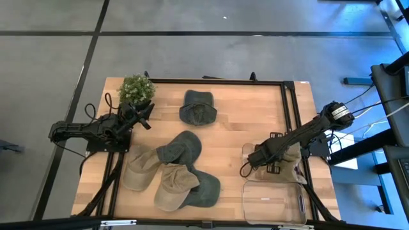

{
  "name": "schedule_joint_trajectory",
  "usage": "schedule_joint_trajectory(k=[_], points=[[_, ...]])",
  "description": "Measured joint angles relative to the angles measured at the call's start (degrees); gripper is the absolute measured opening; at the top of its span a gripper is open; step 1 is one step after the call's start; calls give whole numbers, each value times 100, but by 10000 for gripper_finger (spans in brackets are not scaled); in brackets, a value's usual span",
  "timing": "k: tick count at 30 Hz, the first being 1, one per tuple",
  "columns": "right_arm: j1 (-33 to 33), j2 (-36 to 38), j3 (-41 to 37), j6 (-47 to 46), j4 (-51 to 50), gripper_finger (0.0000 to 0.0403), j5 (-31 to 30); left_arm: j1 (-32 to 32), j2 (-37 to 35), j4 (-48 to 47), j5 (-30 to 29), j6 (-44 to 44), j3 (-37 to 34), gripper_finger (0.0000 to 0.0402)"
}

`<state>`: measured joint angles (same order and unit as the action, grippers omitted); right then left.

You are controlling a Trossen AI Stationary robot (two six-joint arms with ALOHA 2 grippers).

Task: Pick & Place hat
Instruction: Put the right brown cap into the top transparent bin, then put the top black cap into the bottom transparent bin

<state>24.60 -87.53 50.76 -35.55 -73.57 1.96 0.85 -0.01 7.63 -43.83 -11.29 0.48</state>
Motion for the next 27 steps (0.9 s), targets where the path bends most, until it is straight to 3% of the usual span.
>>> schedule_joint_trajectory(k=[6, 12, 17, 22, 27], points=[[0, 125, 466, -11, -164, 6, -26, 1, 0, -21, 2, 0, 0, 132], [0, 227, 1429, -14, -773, 7, -55, 0, 0, -17, 1, 0, -1, 132], [0, 228, 2455, -18, -1068, 7, -730, 0, 0, 19, 17, -71, -1, 132], [-9, 232, 3200, 447, -87, 7, -1865, -1, 0, 81, 249, -634, -1, 132], [-241, 229, 3430, 1199, 1048, 12, -2036, -1, 0, 86, 640, -897, 0, 132]])
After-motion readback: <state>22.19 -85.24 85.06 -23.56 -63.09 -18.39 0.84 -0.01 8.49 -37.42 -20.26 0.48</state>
